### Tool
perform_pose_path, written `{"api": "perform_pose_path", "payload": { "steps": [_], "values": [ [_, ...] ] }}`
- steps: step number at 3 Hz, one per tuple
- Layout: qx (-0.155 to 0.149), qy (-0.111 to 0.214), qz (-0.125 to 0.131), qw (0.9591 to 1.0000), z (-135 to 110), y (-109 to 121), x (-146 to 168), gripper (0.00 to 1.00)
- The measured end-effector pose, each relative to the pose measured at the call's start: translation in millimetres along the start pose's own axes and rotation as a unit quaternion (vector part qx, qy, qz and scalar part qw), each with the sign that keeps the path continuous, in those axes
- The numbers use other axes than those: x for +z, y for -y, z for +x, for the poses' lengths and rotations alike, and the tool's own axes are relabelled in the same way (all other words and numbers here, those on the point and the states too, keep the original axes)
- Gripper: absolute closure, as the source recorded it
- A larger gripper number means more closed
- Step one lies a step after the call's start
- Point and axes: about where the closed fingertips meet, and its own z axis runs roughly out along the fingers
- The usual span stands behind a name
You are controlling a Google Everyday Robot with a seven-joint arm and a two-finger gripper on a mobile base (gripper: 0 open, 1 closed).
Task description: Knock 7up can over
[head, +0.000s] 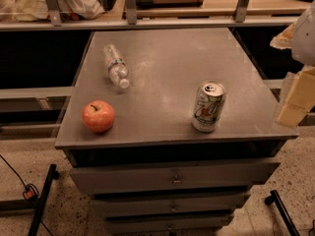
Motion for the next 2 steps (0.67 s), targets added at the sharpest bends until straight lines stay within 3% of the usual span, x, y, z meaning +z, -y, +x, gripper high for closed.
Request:
{"api": "perform_pose_path", "payload": {
  "steps": [1,2],
  "values": [
    [0.000,0.000,0.000,1.0000,0.0,0.0,0.0,0.00],
    [0.018,0.046,-0.001,0.9988,-2.0,1.2,8.0,0.00]
  ]
}}
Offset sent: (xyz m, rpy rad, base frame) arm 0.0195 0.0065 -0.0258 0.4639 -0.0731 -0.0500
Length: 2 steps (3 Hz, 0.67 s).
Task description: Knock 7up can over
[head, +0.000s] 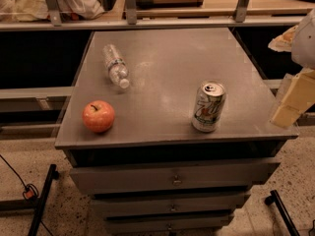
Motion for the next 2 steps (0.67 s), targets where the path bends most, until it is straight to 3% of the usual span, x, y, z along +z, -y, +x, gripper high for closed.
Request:
{"api": "perform_pose_path", "payload": {
  "steps": [1,2],
  "values": [
    [0.044,0.094,-0.002,0.9947,7,5,34,0.00],
    [0.081,0.195,-0.002,0.9773,4,8,69,0.00]
  ]
}}
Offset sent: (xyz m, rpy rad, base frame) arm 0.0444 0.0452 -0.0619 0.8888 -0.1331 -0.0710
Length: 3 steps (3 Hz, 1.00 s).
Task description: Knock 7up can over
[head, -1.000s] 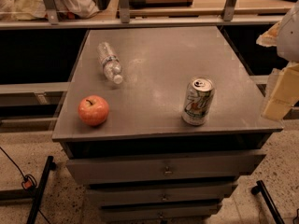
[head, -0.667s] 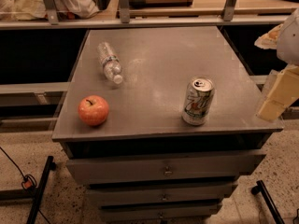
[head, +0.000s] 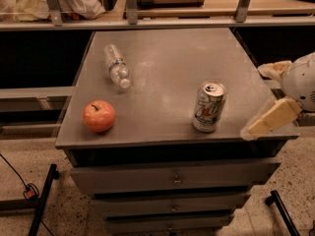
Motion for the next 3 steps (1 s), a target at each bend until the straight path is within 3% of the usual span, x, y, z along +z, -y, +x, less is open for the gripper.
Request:
{"api": "perform_pose_path", "payload": {
  "steps": [1,2,3],
  "values": [
    [0.028,0.108,-0.001,0.9937,-7,4,23,0.00],
    [0.046,0.226,-0.007,0.9731,-19,6,39,0.00],
    [0.056,0.331,-0.026,0.9417,-41,2,40,0.00]
  ]
}}
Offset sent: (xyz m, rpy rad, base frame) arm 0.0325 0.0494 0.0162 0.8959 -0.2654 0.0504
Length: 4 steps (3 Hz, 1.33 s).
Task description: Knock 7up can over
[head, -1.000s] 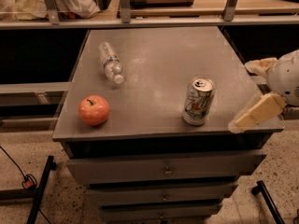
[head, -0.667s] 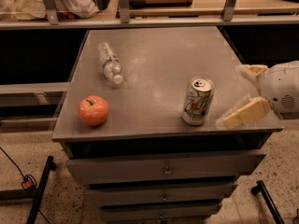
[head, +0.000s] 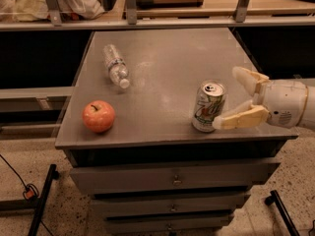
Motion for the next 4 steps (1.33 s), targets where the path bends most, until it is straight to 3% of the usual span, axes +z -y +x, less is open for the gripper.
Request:
{"api": "perform_pose_path", "payload": {
  "steps": [1,2,4],
  "values": [
    [0.005,0.065,-0.016,0.9978,-9,-5,4,0.00],
    [0.001,0.080,-0.016,0.9967,-12,-7,4,0.00],
    [-0.007,0.053,0.001,0.9986,0,-4,7,0.00]
  ]
}}
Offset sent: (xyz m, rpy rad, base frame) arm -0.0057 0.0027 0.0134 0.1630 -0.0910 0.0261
